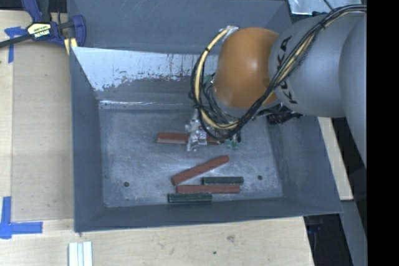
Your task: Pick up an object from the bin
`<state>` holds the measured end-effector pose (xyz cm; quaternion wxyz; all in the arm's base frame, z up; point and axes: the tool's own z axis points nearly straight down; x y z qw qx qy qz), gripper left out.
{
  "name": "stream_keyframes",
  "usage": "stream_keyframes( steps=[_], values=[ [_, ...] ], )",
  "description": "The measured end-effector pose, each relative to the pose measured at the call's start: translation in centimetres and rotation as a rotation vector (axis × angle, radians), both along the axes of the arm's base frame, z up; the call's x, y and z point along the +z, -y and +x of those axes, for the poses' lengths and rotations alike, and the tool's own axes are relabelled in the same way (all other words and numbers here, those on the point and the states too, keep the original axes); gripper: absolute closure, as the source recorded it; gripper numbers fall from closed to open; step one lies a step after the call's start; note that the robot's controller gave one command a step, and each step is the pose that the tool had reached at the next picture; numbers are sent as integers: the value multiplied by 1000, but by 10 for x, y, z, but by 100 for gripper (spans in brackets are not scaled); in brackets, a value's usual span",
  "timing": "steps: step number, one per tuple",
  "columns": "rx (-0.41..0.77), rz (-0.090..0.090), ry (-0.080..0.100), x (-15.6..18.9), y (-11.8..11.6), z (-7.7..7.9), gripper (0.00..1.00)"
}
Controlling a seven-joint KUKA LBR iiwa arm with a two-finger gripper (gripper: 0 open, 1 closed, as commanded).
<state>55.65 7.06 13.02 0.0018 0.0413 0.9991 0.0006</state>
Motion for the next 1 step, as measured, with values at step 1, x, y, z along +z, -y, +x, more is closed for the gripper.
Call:
stream_keyframes(
  steps=[1],
  values=[
    [0,0,1,10,0,0,100]
  ],
)
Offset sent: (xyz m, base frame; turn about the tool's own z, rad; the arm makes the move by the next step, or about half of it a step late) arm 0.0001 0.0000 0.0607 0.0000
